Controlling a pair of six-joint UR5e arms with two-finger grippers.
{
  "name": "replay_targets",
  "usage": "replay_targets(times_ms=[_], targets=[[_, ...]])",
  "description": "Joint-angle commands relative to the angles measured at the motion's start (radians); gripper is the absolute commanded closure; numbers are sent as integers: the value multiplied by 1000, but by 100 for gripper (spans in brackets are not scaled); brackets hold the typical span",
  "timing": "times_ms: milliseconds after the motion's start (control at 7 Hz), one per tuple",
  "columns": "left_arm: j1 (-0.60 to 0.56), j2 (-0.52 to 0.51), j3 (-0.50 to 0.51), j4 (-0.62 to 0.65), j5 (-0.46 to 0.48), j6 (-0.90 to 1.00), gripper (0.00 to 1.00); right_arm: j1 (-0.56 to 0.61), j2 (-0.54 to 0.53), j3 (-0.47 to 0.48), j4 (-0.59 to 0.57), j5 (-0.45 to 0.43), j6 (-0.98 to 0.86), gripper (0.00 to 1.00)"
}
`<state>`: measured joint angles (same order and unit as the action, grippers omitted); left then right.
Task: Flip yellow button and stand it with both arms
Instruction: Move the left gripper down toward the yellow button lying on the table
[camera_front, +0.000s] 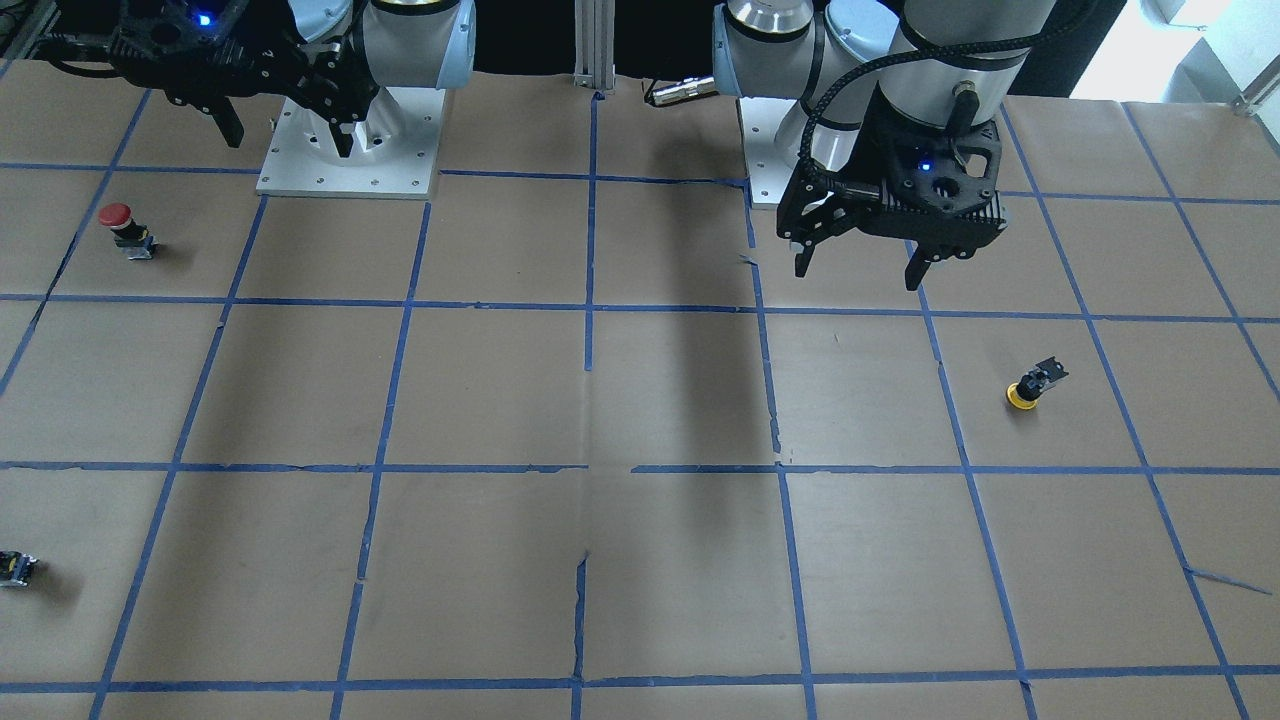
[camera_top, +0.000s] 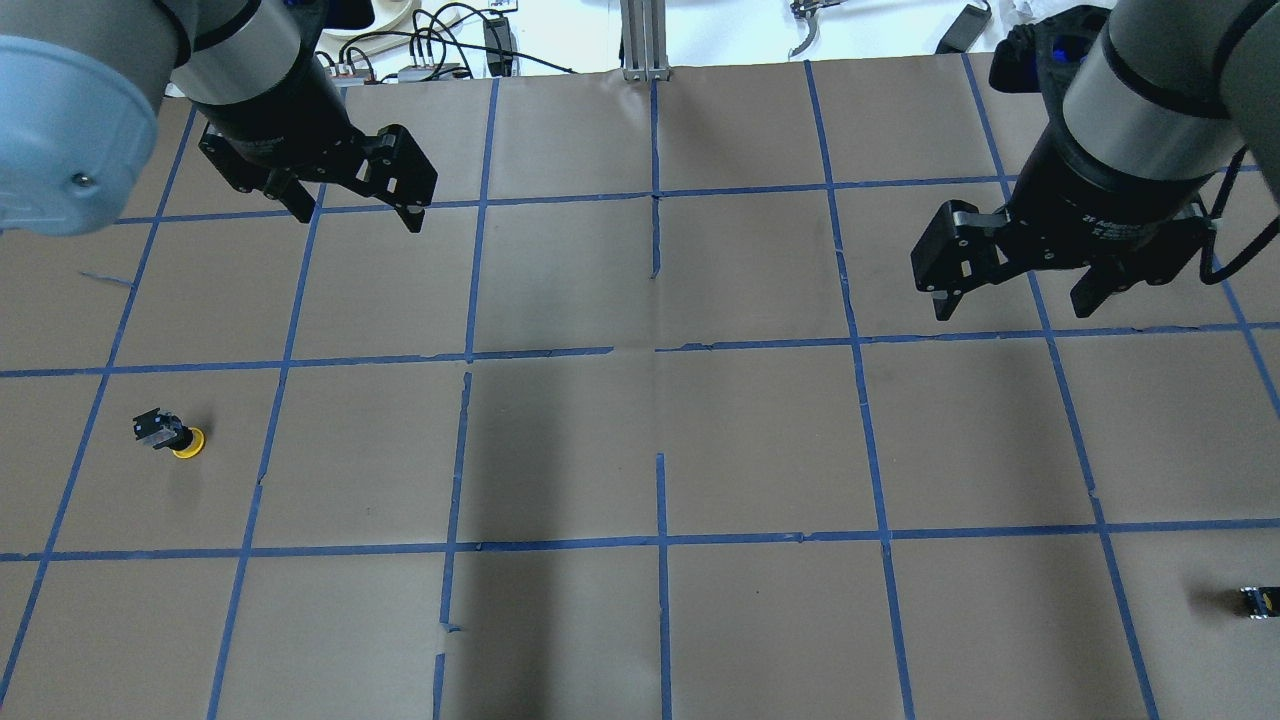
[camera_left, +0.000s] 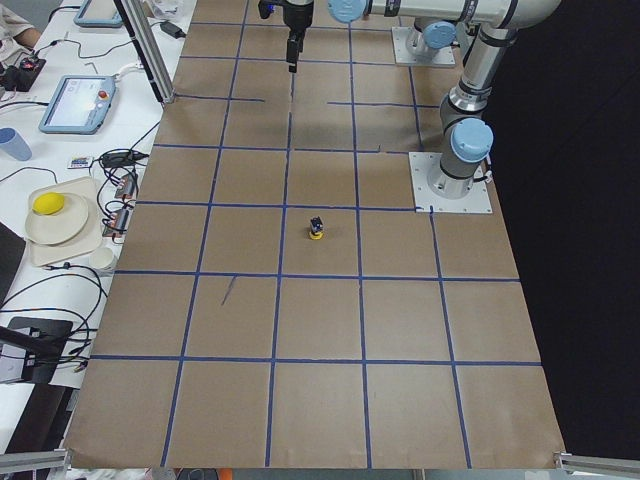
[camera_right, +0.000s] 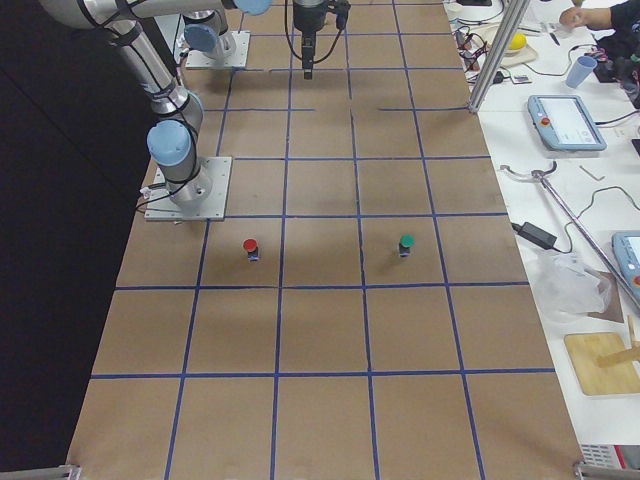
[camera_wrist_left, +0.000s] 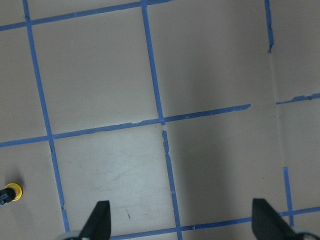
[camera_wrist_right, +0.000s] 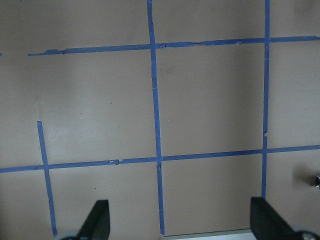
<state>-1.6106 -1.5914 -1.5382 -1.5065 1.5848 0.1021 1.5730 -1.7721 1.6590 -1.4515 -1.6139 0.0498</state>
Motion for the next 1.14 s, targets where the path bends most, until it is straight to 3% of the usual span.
replay_targets(times_ms=[0, 286, 571, 1000], targets=[[3, 1, 0, -1, 3, 11, 0, 2, 2, -7, 2, 3, 1, 0], [21, -8, -14, 0, 6, 15, 0, 2, 3, 4, -4, 11, -1, 0], [226, -2, -159, 23, 24, 24, 1, 1, 0, 4, -6, 9, -11, 0], [501, -41, -357, 255, 24, 349, 1, -1, 0, 4, -6, 2, -11, 0]])
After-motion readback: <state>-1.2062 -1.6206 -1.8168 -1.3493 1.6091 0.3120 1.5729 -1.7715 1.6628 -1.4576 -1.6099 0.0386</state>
